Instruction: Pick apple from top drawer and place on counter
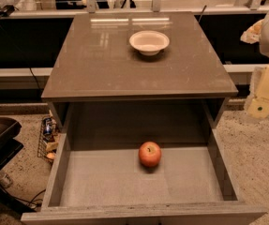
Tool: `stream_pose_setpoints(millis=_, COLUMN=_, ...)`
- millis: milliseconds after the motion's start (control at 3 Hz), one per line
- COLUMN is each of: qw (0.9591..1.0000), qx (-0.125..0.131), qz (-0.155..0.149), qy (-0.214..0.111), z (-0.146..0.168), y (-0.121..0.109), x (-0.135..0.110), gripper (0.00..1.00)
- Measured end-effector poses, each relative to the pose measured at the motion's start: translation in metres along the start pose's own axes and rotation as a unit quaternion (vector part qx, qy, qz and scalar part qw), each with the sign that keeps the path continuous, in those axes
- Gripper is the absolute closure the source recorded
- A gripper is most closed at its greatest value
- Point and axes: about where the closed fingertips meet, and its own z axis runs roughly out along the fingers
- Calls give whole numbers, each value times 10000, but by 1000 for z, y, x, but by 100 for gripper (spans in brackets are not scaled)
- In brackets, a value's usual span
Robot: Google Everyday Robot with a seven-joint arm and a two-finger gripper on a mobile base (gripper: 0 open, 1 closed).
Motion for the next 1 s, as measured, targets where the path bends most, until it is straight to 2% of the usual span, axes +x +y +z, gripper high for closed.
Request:
stream_pose_setpoints(millis=333, qw=10000, qx=1, qz=0, qy=0, z=0, y=0, x=0, gripper=0)
stream_pose_setpoints(millis=667, qw=9994, qx=-20, qz=97, qy=-322, z=4, y=2, x=0, gripper=0)
stream_pose_setpoints(millis=1000, qw=9952, qx=-157, qz=121, qy=-956, z=31, y=18, x=-2, gripper=0)
